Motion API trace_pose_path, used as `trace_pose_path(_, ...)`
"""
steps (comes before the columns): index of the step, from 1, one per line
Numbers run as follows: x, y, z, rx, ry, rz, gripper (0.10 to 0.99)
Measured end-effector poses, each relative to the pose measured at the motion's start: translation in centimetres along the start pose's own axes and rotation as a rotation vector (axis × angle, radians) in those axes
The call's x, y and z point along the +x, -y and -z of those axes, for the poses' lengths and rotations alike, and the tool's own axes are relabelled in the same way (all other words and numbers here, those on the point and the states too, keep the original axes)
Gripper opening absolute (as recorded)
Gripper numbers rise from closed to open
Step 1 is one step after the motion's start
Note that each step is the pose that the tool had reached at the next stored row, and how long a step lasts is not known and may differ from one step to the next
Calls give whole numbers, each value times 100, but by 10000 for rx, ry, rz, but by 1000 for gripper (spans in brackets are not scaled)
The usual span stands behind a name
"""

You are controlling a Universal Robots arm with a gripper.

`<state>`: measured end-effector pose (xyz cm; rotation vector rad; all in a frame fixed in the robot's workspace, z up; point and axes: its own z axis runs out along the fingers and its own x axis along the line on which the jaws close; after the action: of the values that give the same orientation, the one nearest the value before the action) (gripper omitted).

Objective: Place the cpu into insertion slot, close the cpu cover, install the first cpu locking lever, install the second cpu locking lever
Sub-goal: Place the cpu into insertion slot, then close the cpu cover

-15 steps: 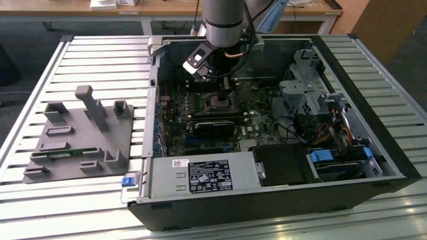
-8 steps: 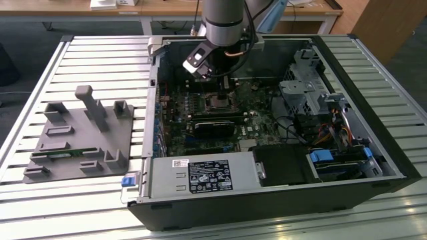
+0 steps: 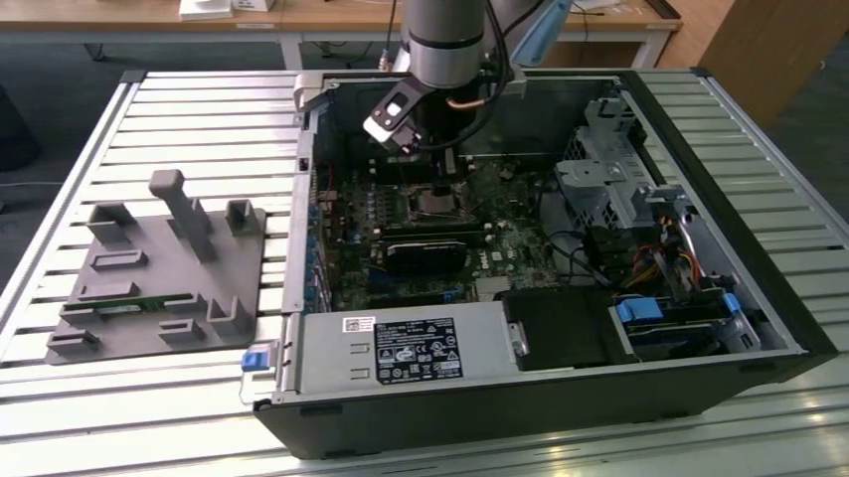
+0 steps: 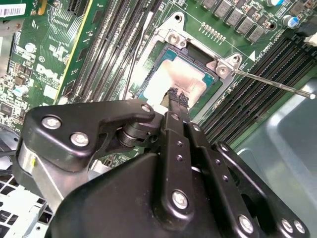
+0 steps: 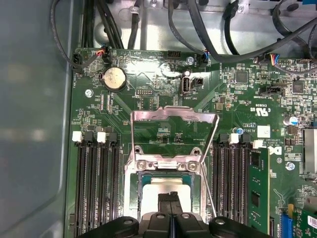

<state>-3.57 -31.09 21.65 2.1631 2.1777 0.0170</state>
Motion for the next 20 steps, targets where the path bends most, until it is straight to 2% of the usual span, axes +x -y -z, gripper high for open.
trace_pose_path(11,-2,-3,53,0,0,0,106)
trace_pose_path(20,-6,-7,128,1,2,1,106)
